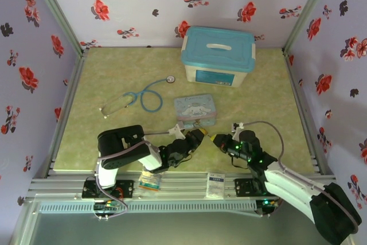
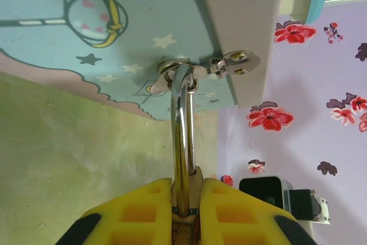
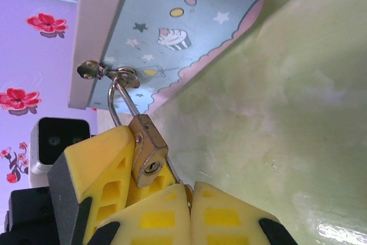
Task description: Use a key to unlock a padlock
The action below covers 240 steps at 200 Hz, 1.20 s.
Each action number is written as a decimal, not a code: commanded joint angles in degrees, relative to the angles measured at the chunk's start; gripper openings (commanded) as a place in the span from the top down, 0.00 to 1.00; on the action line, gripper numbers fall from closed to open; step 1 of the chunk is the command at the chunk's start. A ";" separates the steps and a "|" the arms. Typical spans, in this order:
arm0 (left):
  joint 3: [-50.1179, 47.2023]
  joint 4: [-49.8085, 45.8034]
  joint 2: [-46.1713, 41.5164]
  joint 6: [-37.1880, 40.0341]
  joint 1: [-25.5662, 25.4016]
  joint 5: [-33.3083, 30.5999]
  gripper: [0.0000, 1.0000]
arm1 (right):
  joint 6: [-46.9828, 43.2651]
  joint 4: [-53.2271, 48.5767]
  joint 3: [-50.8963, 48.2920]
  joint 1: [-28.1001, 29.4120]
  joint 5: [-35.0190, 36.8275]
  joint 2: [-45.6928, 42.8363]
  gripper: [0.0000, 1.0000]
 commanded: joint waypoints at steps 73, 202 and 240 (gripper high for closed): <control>1.51 2.94 1.06 -0.64 -0.26 -0.53 1.00 | -1.33 -0.36 1.01 -1.46 -2.40 -0.42 1.00; 2.61 2.85 1.30 -0.78 -0.18 -0.71 1.00 | -2.09 -0.99 0.02 -1.46 -2.58 -1.42 1.00; 2.73 3.07 1.95 -2.03 -0.37 -1.08 1.00 | -2.52 -0.56 -0.04 -1.46 -2.17 -0.24 1.00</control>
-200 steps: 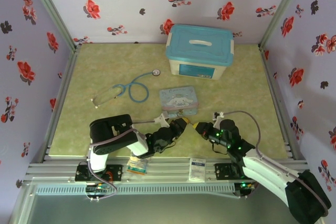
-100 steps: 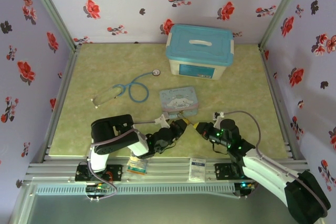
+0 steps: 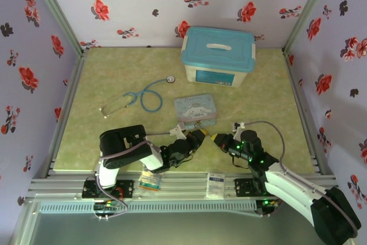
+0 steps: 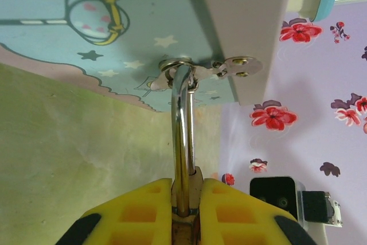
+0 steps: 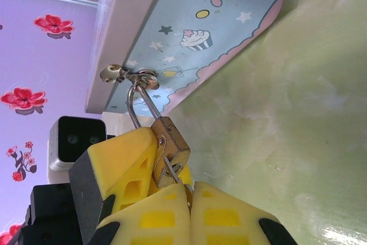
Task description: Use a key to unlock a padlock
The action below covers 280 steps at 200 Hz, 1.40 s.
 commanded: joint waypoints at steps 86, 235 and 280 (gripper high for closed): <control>0.28 3.58 0.42 -0.56 0.64 -2.47 1.00 | -2.49 -3.98 -0.11 -0.28 -1.17 -2.72 1.00; 1.29 4.01 1.24 -0.66 1.11 -0.35 1.00 | -3.66 -0.99 2.08 -0.28 -1.25 0.98 1.00; 3.01 3.93 2.13 -0.61 1.21 0.52 1.00 | -3.28 -0.04 1.18 -0.28 -0.92 1.40 1.00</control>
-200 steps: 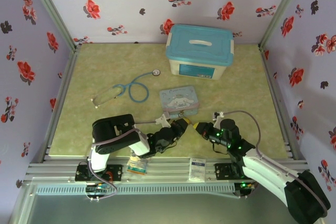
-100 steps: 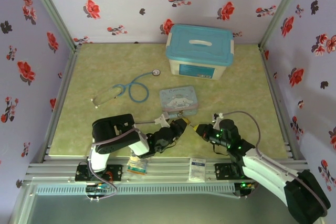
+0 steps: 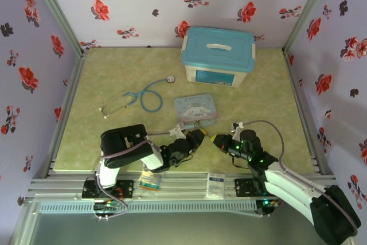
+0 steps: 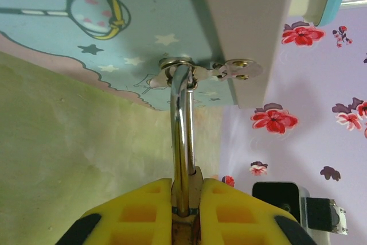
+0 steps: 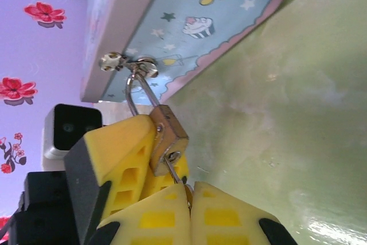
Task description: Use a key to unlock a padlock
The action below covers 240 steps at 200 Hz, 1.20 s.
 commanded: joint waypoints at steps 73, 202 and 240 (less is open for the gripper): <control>2.20 3.86 0.89 -0.33 -0.37 -0.06 1.00 | -0.41 1.34 1.46 -0.39 0.89 -0.15 1.00; 3.75 3.95 1.03 -1.70 -0.04 0.76 1.00 | 0.36 -0.30 0.05 -1.95 1.33 -2.38 1.00; 3.32 4.04 1.50 -2.34 0.88 0.55 1.00 | 0.19 -3.31 -0.36 -1.95 0.89 -5.46 1.00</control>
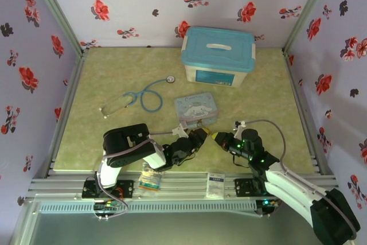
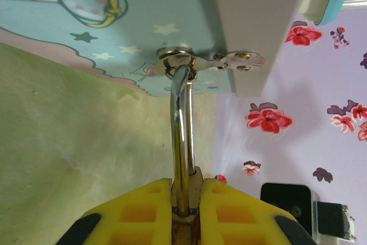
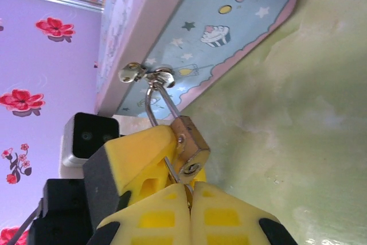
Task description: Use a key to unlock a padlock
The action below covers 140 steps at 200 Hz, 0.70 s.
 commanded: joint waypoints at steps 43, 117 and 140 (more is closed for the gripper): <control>1.24 4.17 -1.72 1.45 1.28 -0.09 1.00 | -0.14 -1.35 -0.94 -0.40 -0.07 0.02 1.00; 2.13 4.17 -1.03 0.69 1.30 0.41 1.00 | -0.02 0.52 -1.17 -0.50 0.54 1.64 1.00; 3.16 4.08 -0.55 0.74 1.24 1.50 1.00 | 0.15 0.81 -1.49 -0.48 1.06 0.93 1.00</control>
